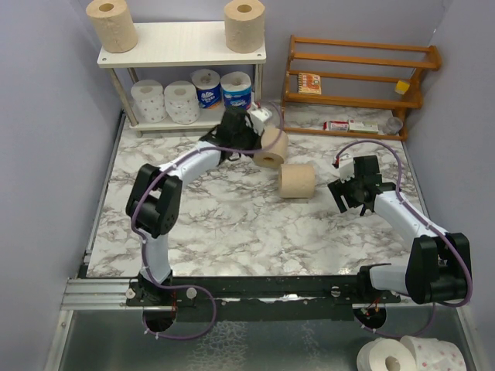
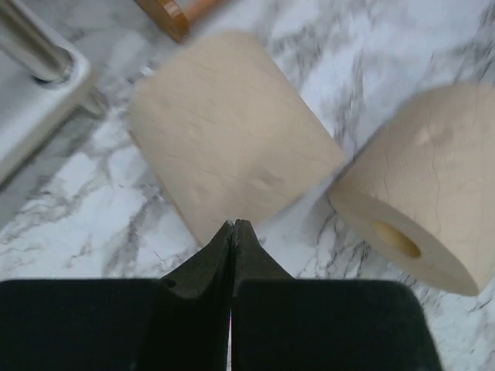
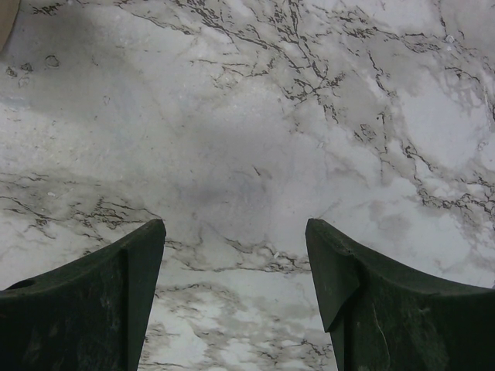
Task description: Place and organize the paper towels onto the shelf
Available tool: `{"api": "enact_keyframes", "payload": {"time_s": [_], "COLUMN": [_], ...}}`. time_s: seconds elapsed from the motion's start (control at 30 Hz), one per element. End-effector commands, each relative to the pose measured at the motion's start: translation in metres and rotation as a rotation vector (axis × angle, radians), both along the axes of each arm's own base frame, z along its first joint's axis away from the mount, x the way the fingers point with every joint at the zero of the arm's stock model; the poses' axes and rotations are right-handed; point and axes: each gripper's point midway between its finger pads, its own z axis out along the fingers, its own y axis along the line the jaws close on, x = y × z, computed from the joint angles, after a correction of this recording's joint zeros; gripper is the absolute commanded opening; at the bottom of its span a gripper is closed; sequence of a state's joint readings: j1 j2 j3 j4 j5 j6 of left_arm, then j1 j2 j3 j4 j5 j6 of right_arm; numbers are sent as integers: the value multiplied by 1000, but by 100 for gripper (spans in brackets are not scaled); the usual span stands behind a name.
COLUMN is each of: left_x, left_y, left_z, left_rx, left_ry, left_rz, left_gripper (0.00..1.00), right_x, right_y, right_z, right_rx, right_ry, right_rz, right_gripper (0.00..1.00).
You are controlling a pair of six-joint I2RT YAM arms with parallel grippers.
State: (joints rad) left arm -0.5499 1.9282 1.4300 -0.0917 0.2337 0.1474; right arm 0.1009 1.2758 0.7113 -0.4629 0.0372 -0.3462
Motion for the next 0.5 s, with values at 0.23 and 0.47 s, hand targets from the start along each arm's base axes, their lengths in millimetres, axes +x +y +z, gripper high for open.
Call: {"api": "enact_keyframes", "payload": {"time_s": [0.23,0.47], "left_x": [-3,-11], "left_y": [46,38], "left_z": [49,37], "left_rx": [-404,-272], "left_ry": [338,89], "left_rz": [46,13], "left_gripper": [50,98], "right_x": [2,3], "right_y": [-2,-3], "right_z": [-4,-3], "right_rx": [-12,-17], "right_ry": [4,0], "right_rz": [4,-1], "right_gripper": [75,75]}}
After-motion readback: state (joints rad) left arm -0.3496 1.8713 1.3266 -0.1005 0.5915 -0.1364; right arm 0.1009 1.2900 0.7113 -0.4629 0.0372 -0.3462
